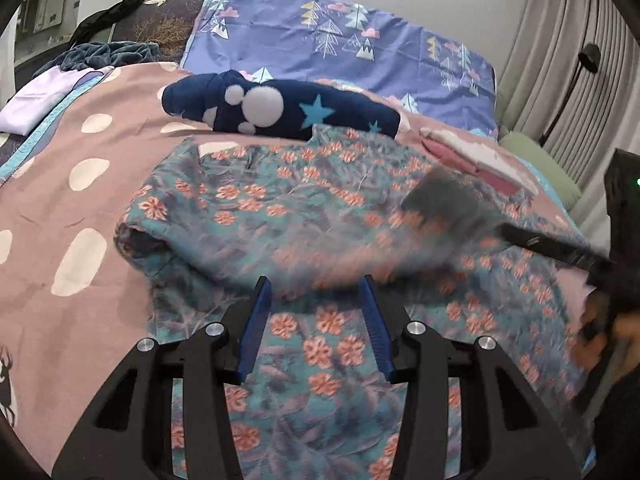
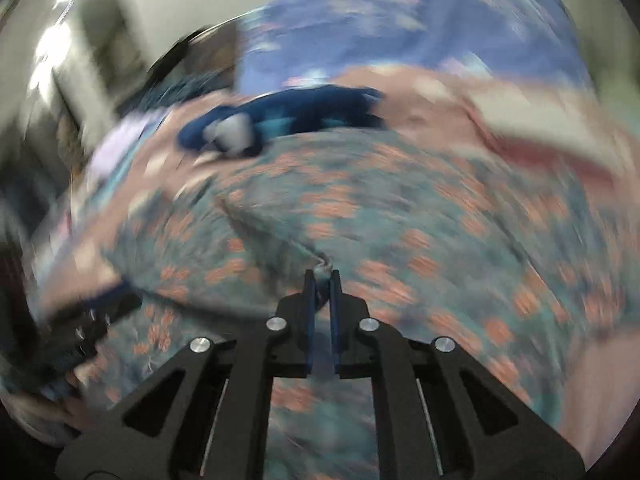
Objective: Fold small clothes
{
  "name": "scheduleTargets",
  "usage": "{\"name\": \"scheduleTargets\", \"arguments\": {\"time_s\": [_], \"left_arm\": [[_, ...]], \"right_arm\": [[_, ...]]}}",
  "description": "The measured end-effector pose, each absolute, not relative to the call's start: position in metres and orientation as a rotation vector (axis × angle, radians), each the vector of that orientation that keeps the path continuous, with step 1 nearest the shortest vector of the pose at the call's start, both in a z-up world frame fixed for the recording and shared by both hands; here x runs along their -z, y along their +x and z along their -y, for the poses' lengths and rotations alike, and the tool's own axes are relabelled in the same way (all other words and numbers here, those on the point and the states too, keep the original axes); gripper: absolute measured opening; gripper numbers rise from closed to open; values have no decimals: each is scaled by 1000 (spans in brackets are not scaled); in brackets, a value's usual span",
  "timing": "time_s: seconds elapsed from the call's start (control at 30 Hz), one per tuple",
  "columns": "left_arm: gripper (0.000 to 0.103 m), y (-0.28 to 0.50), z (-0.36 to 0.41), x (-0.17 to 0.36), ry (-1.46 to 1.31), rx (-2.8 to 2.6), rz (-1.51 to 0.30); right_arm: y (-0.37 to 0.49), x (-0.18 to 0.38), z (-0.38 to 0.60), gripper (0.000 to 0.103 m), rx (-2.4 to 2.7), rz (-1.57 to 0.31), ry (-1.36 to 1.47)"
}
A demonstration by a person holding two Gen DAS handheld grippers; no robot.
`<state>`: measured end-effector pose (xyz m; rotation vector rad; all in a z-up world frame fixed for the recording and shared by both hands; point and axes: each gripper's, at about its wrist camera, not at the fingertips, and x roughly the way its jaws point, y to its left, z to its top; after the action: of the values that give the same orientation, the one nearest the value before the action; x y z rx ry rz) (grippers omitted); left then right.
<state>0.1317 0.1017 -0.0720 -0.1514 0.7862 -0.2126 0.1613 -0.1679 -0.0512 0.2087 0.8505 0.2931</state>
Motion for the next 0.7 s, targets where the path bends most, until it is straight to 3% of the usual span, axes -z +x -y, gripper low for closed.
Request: {"name": "scheduleTargets", "arguments": {"time_s": [0.1, 0.23, 0.5, 0.6, 0.7], "left_arm": [[46, 134, -104, 83, -146, 199, -816], [46, 138, -102, 95, -135, 185, -850], [46, 139, -122, 92, -128, 75, -843], [46, 137, -142, 92, -153, 2, -837], [47, 134, -157, 94, -167, -44, -833]], "right_arm": [[159, 68, 215, 14, -269, -951, 357], [158, 82, 230, 42, -315, -999, 411], [219, 88, 215, 46, -271, -952, 341], [238, 88, 197, 5, -257, -963, 258], [229, 67, 196, 5, -229, -896, 258]]}}
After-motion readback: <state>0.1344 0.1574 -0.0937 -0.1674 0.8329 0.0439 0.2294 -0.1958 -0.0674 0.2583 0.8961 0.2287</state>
